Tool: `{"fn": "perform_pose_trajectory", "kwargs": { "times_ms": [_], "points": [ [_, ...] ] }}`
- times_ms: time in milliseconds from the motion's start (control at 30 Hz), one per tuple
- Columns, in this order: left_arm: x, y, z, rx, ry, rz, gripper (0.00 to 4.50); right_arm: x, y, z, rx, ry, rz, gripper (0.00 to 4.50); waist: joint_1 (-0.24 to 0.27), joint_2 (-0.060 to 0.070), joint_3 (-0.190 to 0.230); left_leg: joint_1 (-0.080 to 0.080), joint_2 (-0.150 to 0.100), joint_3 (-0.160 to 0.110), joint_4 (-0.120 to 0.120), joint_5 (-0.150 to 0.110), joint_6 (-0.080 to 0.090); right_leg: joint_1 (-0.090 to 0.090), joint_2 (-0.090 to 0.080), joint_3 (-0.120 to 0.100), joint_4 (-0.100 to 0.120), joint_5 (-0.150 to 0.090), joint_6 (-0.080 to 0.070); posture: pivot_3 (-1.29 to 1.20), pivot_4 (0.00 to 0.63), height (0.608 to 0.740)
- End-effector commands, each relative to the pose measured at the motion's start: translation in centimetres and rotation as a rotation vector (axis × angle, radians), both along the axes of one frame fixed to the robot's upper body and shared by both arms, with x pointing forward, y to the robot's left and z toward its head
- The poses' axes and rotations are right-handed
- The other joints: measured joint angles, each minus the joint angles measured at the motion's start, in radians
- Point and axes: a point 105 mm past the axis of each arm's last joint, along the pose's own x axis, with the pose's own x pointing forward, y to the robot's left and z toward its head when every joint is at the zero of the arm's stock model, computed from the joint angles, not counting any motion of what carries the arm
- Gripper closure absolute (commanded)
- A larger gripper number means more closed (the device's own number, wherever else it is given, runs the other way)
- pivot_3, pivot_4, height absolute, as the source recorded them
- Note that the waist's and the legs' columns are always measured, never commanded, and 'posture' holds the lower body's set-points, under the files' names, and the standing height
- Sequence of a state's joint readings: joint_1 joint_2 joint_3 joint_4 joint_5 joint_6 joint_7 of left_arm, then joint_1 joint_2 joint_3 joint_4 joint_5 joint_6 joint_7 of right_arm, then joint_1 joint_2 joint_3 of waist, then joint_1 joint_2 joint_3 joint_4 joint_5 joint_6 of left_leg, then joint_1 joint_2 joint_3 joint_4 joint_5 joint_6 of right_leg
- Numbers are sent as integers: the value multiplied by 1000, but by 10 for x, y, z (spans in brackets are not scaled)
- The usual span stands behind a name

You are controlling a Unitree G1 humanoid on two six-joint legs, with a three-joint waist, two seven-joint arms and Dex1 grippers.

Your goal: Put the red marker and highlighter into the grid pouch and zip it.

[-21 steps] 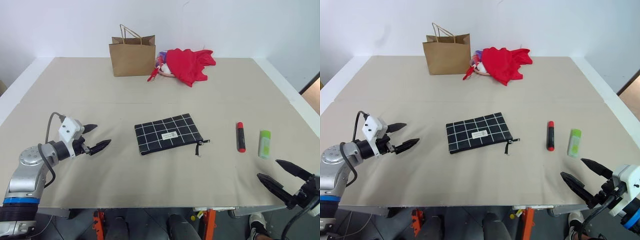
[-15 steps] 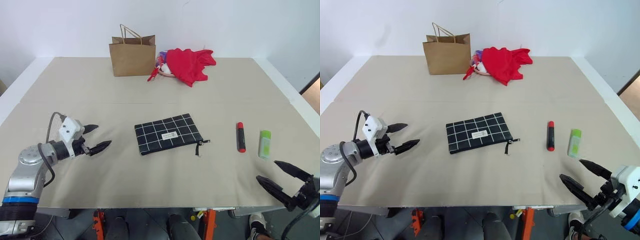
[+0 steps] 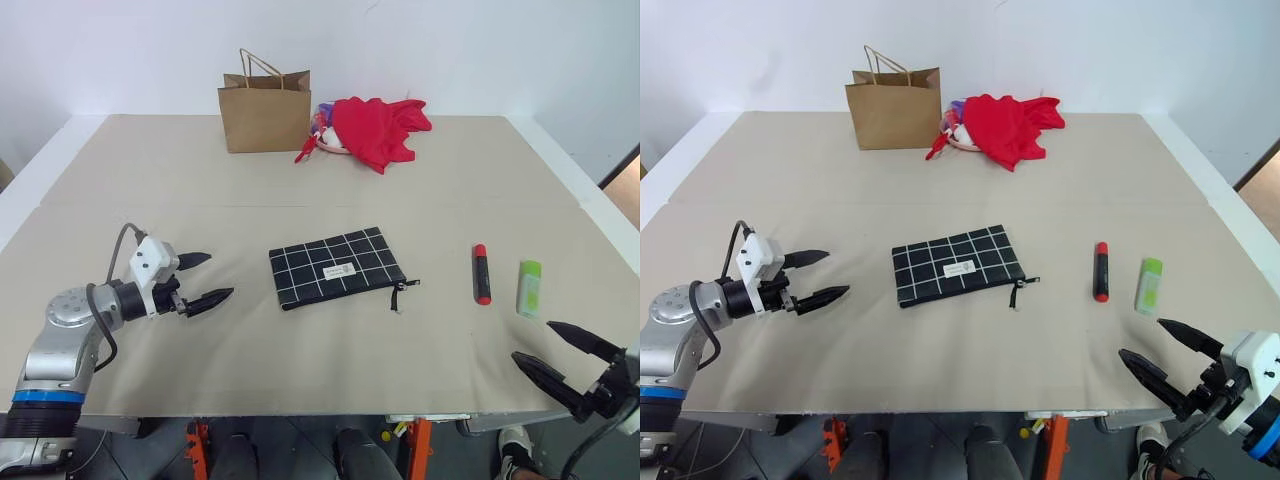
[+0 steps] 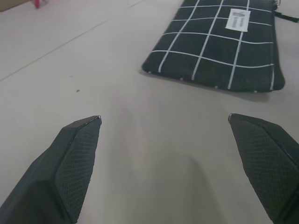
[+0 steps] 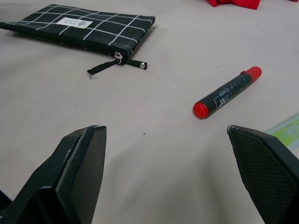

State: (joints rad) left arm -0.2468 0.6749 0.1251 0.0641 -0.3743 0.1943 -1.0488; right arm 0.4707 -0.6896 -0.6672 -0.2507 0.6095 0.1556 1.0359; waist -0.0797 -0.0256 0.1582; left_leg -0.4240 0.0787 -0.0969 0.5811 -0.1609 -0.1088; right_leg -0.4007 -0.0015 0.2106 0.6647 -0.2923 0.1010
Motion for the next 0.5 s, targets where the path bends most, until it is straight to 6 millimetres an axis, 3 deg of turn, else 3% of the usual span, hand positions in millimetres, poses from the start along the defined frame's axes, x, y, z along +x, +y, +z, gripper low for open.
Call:
{"fn": "perform_pose_trajectory", "kwargs": {
  "times_ms": [33,100,200,300,367,500],
  "points": [
    [-5,-11,11,-2,-40,-66,0,8,17,17,20,-52,48,39,-1,0,0,0,0,0,0,0,0,0,0,0,0,0,0,0,150,740],
    [-6,-17,13,-7,-42,-95,0,14,29,22,36,-44,79,39,-2,0,0,0,0,0,0,0,0,0,0,0,0,0,0,0,150,740],
    [-20,-45,11,32,-51,-257,0,39,79,36,149,-52,178,39,-4,0,0,0,0,0,1,0,0,0,0,0,0,1,-1,0,150,740],
    [-31,-69,6,50,-60,-373,0,76,120,50,233,-99,200,39,-16,1,0,0,0,0,2,1,0,1,0,0,0,3,0,0,150,740],
    [-33,-78,2,56,-66,-418,0,111,132,55,255,-142,151,39,-18,0,0,1,0,-1,2,2,1,1,1,0,0,4,0,0,150,740],
    [-33,-89,-5,76,-87,-454,0,153,151,57,269,-181,120,1034,-16,1,1,-1,0,-1,2,2,1,1,1,0,0,4,1,0,150,740]
  ]
}}
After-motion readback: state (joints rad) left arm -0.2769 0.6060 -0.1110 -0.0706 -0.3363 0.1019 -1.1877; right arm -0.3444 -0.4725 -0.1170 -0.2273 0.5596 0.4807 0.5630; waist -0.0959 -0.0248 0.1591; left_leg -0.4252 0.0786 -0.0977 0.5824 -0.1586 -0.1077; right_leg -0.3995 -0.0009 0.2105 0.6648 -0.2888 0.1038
